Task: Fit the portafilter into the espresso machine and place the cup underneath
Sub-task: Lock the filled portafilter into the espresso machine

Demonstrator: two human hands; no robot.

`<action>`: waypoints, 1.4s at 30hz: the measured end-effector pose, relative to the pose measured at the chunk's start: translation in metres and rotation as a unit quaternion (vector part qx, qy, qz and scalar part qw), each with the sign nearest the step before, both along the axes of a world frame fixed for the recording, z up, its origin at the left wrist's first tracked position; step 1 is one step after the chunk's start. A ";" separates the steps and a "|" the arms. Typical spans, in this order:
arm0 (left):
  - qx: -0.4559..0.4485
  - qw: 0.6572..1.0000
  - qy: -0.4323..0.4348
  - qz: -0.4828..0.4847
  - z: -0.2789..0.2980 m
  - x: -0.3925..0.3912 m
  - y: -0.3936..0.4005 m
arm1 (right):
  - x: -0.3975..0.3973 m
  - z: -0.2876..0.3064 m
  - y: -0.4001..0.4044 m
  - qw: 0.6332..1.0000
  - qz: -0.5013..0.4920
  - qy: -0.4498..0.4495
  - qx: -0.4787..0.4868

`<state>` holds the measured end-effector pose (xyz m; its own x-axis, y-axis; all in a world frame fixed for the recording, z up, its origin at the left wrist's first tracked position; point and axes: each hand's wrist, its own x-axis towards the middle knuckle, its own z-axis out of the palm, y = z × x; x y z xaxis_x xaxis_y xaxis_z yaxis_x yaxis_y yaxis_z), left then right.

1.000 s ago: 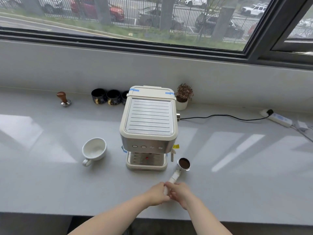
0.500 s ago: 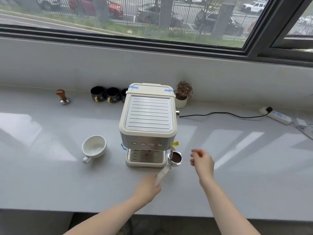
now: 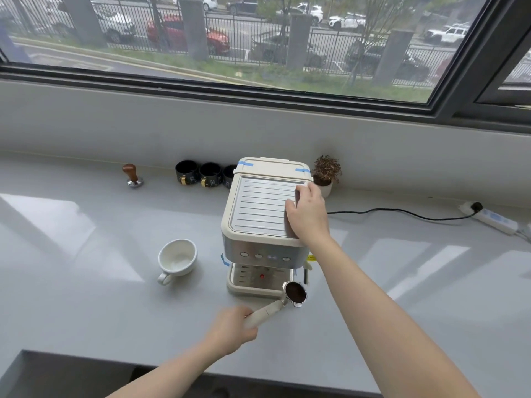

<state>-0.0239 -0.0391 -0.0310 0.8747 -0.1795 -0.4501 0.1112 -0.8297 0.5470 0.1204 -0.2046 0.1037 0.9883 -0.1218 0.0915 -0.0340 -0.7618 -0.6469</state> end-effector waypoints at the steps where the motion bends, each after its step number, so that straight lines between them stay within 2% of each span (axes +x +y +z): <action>1: 0.004 1.000 0.007 -0.009 -0.003 0.000 0.000 | 0.001 -0.001 0.002 1.000 -0.002 0.003 0.000; 14: -0.037 0.999 0.033 -0.001 -0.037 -0.007 0.021 | 0.005 -0.011 0.000 1.000 0.002 0.005 -0.006; 23: -0.091 0.990 -0.023 0.108 -0.013 0.006 0.045 | 0.007 -0.014 -0.002 1.000 -0.006 0.026 -0.001; 30: -0.133 0.975 -0.067 0.166 0.007 0.022 0.051 | 0.005 -0.010 -0.001 1.000 -0.005 0.005 -0.008; 38: -0.155 0.970 -0.046 0.184 0.017 0.044 0.058 | 0.003 -0.009 0.000 1.000 -0.001 0.003 -0.008; 42: -0.168 0.973 -0.027 0.153 0.022 0.061 0.074 | 0.003 -0.009 0.000 1.000 -0.001 0.002 -0.011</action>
<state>0.0367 0.0349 -0.0094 0.9308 -0.0353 -0.3637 0.2898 -0.5351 0.7935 0.1235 -0.2050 0.0949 0.9883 -0.1226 0.0902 -0.0387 -0.7757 -0.6299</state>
